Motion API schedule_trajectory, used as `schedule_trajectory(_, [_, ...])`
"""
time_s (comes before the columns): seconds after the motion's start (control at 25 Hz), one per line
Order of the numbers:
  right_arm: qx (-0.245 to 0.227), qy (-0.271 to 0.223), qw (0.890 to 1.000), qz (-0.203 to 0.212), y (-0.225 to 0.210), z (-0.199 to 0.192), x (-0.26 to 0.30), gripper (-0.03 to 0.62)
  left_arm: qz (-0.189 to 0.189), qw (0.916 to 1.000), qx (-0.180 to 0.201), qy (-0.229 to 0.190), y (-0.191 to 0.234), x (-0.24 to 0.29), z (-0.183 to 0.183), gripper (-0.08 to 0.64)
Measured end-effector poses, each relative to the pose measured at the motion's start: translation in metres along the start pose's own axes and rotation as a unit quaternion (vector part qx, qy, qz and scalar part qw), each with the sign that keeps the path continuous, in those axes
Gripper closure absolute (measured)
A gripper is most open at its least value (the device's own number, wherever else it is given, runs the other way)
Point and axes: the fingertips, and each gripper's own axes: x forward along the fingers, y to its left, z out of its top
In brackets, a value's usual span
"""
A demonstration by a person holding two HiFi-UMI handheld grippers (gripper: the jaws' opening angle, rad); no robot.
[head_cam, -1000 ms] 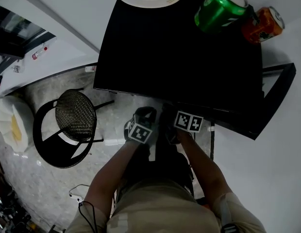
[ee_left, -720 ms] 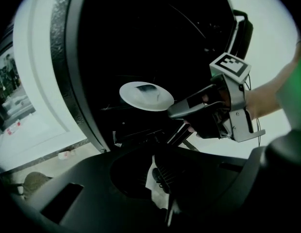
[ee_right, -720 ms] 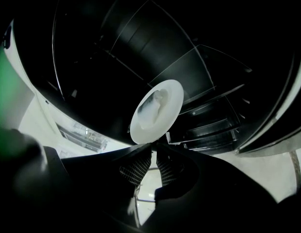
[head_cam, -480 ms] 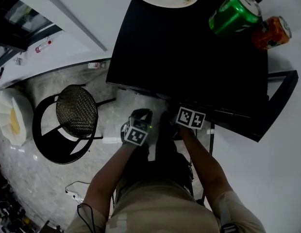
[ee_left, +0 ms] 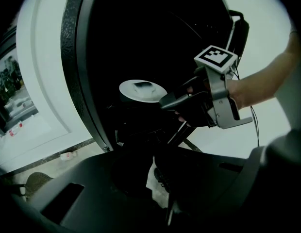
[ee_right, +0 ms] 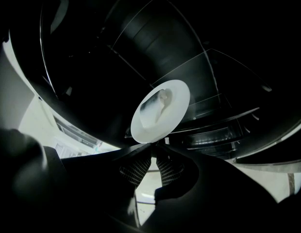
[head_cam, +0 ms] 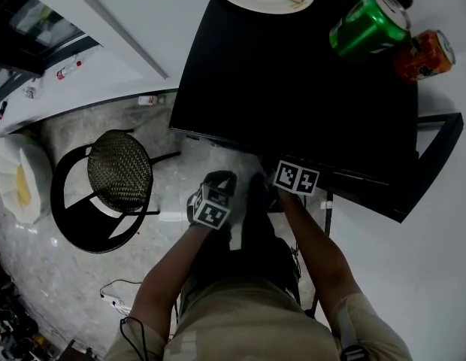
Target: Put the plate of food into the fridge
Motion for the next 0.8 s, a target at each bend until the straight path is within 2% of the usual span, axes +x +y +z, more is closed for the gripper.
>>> schedule_trajectory(0.12, [-0.022, 0.005, 1.000, -0.007, 0.001, 0.002, 0.002, 0.549, 0.001, 1.0000, 0.002, 0.001, -0.001, -0.001, -0.001, 0.545])
schedule_trajectory(0.4, [-0.108, 0.015, 0.993, -0.039, 0.002, 0.003, 0.005, 0.549, 0.004, 0.9999, 0.004, -0.009, 0.001, -0.001, 0.005, 0.545])
schedule_trajectory(0.6, [-0.193, 0.019, 0.978, -0.075, 0.001, 0.003, 0.005, 0.549, 0.009, 0.9995, -0.003, -0.031, 0.005, 0.001, 0.025, 0.545])
schedule_trajectory(0.8, [-0.255, 0.020, 0.962, -0.098, 0.002, 0.005, 0.005, 0.549, 0.015, 0.9991, 0.016, -0.036, 0.008, 0.004, 0.043, 0.545])
